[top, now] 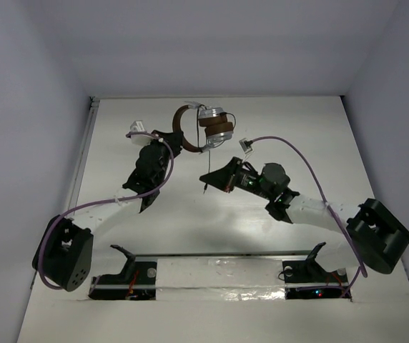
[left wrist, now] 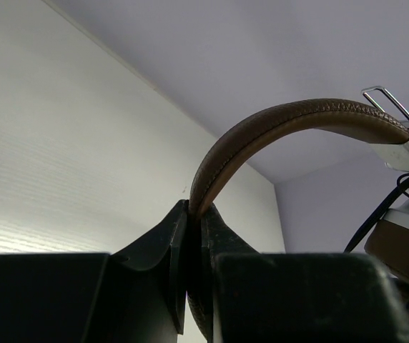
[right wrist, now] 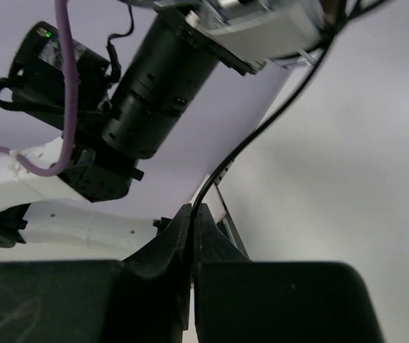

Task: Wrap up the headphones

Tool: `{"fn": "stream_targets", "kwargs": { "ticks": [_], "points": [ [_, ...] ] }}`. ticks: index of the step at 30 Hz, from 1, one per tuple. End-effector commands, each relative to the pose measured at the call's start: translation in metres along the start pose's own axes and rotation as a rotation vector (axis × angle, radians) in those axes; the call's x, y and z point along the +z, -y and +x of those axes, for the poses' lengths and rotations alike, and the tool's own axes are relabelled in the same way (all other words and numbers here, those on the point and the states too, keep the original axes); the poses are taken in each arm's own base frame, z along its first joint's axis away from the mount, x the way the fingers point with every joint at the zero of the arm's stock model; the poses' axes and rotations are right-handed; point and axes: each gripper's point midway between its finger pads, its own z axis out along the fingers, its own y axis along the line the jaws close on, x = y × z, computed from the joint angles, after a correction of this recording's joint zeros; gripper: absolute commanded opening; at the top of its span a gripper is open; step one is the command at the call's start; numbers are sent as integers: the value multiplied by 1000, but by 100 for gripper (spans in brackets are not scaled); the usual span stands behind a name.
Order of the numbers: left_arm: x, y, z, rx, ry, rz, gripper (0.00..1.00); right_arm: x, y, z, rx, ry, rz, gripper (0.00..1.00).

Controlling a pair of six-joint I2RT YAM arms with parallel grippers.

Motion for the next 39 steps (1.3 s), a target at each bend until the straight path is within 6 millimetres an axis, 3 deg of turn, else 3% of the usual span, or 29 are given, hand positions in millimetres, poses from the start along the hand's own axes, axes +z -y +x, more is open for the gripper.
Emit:
{"fn": "stream_targets", "kwargs": {
  "ticks": [1, 14, 17, 25, 31, 39],
  "points": [
    [0, 12, -21, 11, 112, 10, 0, 3, -46, -16, -30, 30, -124, 0],
    [-14, 11, 21, 91, 39, -4, 0, 23, -53, -65, 97, 282, -130, 1],
    [-17, 10, 27, 100, 20, 0, 0, 25, -42, -78, 130, 359, -94, 2],
    [-18, 11, 29, 180, 5, 0, 0, 35, -25, -74, 130, 373, -63, 6],
    [-21, 5, 35, 204, -17, -18, 0, 31, 9, -88, 132, 479, 102, 10],
    [-14, 13, 33, 308, -21, -71, 0, 40, 23, -92, 163, 540, 137, 12]
  ]
}}
